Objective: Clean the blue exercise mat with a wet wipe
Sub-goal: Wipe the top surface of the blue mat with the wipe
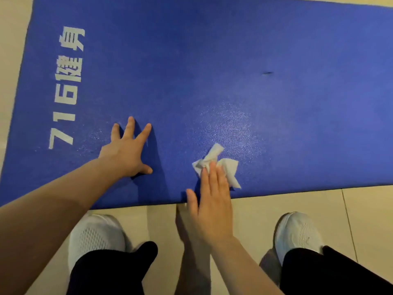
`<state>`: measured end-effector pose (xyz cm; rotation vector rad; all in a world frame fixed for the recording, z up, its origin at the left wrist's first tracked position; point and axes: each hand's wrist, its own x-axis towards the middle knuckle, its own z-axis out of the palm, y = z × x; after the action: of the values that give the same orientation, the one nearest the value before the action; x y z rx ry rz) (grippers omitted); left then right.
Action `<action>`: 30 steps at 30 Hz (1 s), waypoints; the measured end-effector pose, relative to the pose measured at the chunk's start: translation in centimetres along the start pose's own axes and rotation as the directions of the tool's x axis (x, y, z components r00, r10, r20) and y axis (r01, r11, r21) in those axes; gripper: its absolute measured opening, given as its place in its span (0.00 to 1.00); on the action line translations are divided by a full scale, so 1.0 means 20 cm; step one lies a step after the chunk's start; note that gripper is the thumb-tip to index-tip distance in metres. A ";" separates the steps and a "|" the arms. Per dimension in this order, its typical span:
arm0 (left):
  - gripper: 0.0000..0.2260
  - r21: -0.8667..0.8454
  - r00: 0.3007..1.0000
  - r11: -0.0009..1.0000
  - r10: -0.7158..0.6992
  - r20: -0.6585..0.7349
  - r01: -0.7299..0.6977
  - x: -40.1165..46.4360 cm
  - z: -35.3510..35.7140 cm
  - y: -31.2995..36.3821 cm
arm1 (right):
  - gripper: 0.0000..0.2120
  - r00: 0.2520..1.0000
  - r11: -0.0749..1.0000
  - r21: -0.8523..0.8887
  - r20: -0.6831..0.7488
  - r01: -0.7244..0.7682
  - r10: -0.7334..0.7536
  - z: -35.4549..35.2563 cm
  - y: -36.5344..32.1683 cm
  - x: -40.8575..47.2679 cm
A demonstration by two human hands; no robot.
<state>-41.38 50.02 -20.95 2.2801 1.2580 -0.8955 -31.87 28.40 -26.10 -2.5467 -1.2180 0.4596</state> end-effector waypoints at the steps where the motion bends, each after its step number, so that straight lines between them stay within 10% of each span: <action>1: 0.51 0.005 1.000 1.000 0.001 0.003 -0.001 0.00 0.01 0.00 | 0.33 0.996 0.997 0.001 0.038 0.078 -0.078 0.04 -0.06 -0.07; 5: 0.44 0.075 0.998 0.996 0.048 -0.035 -0.045 -0.03 0.05 -0.02 | 0.30 0.996 0.992 0.088 0.000 0.092 -0.093 0.04 -0.04 -0.11; 13: 0.46 0.238 0.979 0.960 0.175 -0.109 -0.145 -0.16 0.26 -0.09 | 0.31 0.895 0.899 0.113 -0.105 -0.422 0.433 -0.09 0.33 0.01; 18: 0.50 0.272 0.983 0.956 0.148 -0.110 -0.113 -0.15 0.28 -0.05 | 0.30 0.998 0.999 0.033 -0.060 -0.005 0.007 0.01 0.01 -0.06; 23: 0.48 0.214 0.958 0.962 0.212 -0.193 -0.169 -0.14 0.24 -0.10 | 0.27 0.896 0.899 -0.044 0.113 0.436 -0.429 0.01 -0.03 0.11; 30: 0.35 0.126 0.894 0.957 0.291 -0.341 -0.263 -0.02 0.17 -0.16 | 0.35 1.000 0.997 -0.078 0.004 0.024 -0.024 -0.22 0.29 0.59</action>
<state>-45.41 49.32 -23.20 2.6844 1.0016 -0.4477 -18.97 33.75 -26.21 -2.5934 -1.2908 0.4190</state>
